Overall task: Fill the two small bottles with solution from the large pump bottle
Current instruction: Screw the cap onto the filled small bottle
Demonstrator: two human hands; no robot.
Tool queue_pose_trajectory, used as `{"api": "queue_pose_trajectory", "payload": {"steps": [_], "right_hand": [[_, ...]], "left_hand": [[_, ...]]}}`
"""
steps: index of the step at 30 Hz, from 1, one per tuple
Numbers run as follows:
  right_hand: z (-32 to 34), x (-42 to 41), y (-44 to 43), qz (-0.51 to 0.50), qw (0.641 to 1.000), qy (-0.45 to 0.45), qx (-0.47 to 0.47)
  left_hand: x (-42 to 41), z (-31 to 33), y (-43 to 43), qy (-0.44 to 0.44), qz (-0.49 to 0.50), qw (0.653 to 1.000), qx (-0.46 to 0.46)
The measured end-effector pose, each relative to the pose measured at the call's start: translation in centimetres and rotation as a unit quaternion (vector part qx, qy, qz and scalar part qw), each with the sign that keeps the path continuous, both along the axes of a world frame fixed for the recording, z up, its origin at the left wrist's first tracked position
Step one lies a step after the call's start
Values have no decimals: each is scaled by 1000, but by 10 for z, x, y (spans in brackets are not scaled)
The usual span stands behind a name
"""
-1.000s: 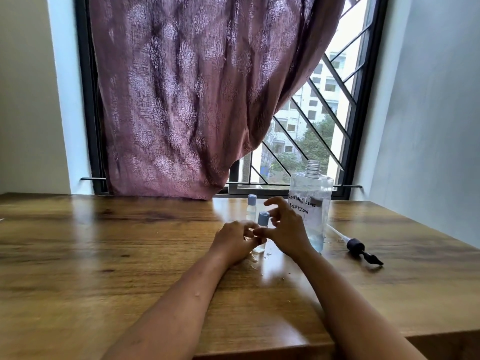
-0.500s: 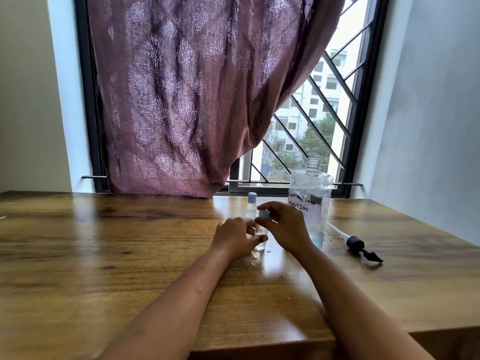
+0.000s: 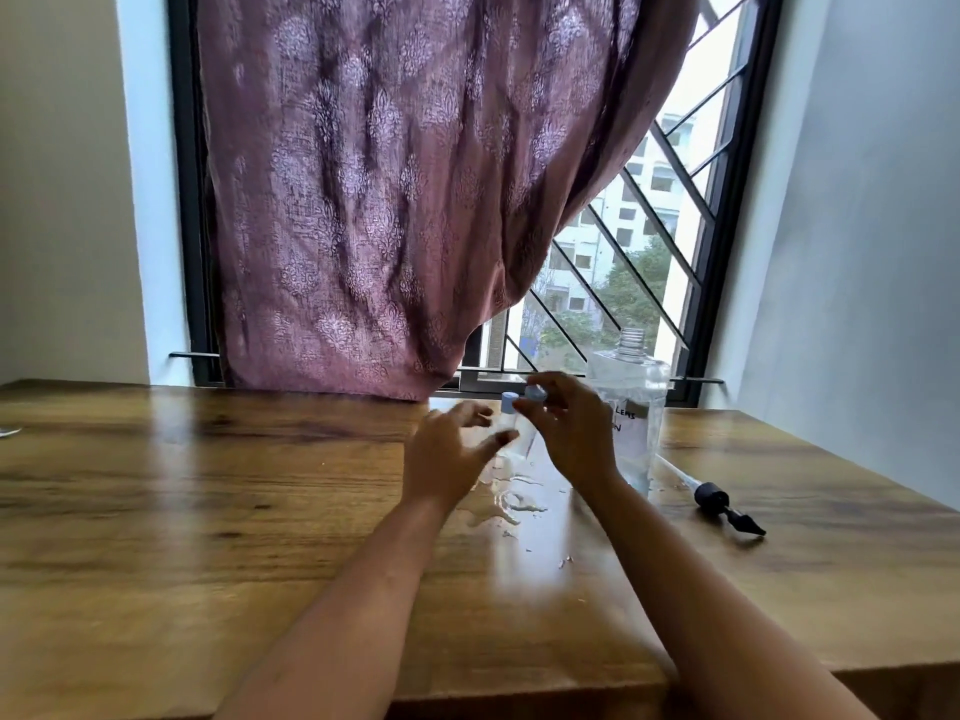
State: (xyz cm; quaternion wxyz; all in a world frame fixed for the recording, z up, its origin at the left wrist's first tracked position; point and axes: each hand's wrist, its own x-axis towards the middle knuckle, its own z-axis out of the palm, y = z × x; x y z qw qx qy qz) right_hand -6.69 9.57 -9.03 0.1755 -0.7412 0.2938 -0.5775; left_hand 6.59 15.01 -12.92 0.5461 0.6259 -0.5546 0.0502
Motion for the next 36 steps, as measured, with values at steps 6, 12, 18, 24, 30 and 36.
{"api": "queue_pose_trajectory", "payload": {"steps": [6,12,18,24,30,36], "right_hand": [[18,48,-15,25,998,47,30],[-12,84,-31,40,993,87,71],[-21,83,-39,47,991,91,89],[-26,77,-35,70,985,123,95],[-10,45,-2,74,987,139,29],[16,-31,39,103,986,127,21]], "left_hand": [[26,3,1,-3,177,984,-20],[35,-10,-13,7,210,976,53],[28,-14,-19,-9,183,980,75],[27,-13,-16,-32,171,981,86],[19,-14,-8,-57,164,982,69],[-2,-11,1,-85,100,989,70]]}}
